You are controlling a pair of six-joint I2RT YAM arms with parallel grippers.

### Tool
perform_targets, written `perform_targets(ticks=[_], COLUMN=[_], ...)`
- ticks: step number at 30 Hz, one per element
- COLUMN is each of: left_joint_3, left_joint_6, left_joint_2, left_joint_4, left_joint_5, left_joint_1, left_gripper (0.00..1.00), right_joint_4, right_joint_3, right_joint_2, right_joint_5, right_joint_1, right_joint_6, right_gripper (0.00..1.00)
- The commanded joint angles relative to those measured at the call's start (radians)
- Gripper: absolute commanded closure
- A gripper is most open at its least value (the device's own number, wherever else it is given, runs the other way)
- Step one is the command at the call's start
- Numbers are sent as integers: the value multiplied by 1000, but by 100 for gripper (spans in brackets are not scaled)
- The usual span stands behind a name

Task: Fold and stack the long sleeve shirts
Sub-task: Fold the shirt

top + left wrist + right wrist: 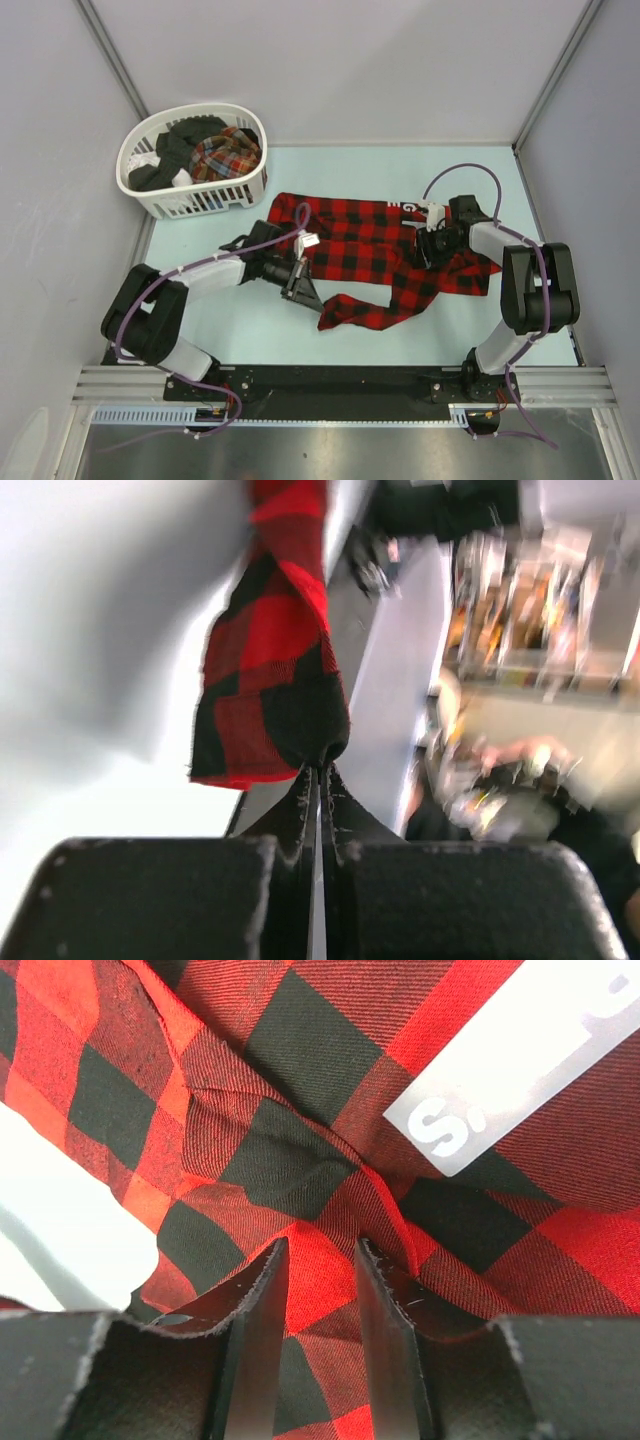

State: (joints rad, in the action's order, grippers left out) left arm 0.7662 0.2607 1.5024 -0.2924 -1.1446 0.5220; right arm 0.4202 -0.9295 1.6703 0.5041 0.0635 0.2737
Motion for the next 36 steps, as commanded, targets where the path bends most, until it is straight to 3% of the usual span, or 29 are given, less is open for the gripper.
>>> perform_targets(ticks=[1, 6, 10, 11, 14, 15, 16, 18, 20, 24, 32, 35, 36], left_joint_3=[-64, 10, 146, 151, 79, 21, -13, -104, -143, -174, -169, -171, -171], left_joint_6=[232, 74, -234, -236, -51, 109, 202, 462, 570, 664, 707, 722, 735], left_joint_2=[21, 42, 53, 32, -33, -50, -65, -90, -93, -82, -77, -90, -91], left_joint_4=[245, 98, -157, -180, 13, 92, 277, 474, 660, 735, 794, 808, 817], left_joint_5=[29, 48, 46, 36, -39, -50, -61, -79, -83, -78, -96, -87, -89], left_joint_1=[-76, -76, -39, -39, -42, -42, -43, -42, -40, -37, -34, -34, -34], left_gripper=[100, 100, 100, 100, 100, 100, 100, 100, 100, 100, 100, 100, 100], right_joint_4=[38, 162, 270, 264, 155, 73, 46, 74, 80, 133, 40, -11, -32], right_joint_3=[-18, -72, -82, -69, 18, 44, 64, 69, 70, 40, 55, 63, 61], right_joint_2=[-38, -110, -240, -268, -397, -429, -464, -462, -451, -440, -382, -362, -360], right_joint_5=[28, 160, 391, 431, 534, 539, 509, 510, 542, 544, 504, 493, 487], right_joint_1=[-2, -11, -14, -16, 5, 21, 63, 91, 117, 214, 392, 435, 443], right_joint_6=[38, 123, 267, 277, 224, 194, 173, 177, 189, 242, 182, 141, 133], right_gripper=[59, 48, 20, 18, 13, 13, 12, 12, 12, 12, 14, 19, 26])
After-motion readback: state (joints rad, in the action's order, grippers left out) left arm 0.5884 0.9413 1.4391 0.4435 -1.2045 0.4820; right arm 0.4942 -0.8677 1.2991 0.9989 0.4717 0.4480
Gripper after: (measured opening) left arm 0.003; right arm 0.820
